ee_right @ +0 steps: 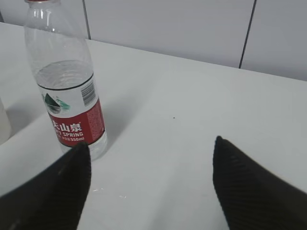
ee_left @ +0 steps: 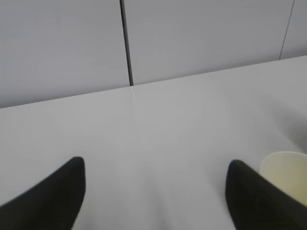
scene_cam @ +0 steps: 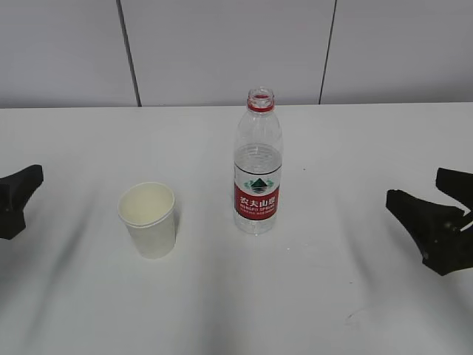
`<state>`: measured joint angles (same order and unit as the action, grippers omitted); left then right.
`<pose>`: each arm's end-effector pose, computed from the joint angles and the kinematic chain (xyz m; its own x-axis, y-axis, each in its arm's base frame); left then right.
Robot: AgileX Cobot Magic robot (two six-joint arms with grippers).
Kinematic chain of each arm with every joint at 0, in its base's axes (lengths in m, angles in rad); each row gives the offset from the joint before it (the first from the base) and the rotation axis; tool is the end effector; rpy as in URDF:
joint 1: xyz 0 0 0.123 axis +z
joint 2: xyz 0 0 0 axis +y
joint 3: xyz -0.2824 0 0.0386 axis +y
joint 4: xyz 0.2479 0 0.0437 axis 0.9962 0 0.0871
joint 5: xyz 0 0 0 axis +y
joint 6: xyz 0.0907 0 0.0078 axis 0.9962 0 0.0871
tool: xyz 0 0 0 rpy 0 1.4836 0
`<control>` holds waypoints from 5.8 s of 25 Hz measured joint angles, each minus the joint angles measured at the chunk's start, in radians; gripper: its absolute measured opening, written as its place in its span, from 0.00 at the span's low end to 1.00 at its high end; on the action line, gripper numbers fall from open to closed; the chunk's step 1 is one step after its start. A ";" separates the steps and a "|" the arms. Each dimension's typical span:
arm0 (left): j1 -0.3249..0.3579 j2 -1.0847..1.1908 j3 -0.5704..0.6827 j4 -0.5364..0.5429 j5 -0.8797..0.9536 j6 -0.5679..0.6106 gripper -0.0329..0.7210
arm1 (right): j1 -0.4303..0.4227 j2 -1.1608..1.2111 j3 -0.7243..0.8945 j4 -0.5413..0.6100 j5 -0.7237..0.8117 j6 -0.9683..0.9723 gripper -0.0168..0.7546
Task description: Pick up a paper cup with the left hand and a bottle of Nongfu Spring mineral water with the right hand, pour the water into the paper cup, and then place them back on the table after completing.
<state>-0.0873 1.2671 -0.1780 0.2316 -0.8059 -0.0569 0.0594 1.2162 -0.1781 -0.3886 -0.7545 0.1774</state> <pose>0.1917 -0.0319 0.1858 -0.1801 0.1195 -0.9764 0.2677 0.9611 0.0682 0.1854 0.0347 0.1893 -0.1962 -0.1203 -0.9732 -0.3334 0.9415 -0.0492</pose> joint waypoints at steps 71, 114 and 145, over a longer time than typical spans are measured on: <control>-0.151 0.695 -0.294 0.323 -0.327 -0.049 0.82 | 0.000 0.053 -0.005 -0.041 -0.045 0.017 0.78; -0.151 0.707 -0.294 0.399 -0.324 -0.049 0.67 | 0.000 0.448 -0.270 -0.401 -0.217 0.104 0.78; -0.151 0.707 -0.294 0.399 -0.324 -0.049 0.66 | 0.157 0.860 -0.674 -0.382 -0.240 0.102 0.87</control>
<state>-0.2380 1.9736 -0.4723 0.6304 -1.1295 -0.1056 0.2161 2.0766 -0.8521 -0.7704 -0.9943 0.2794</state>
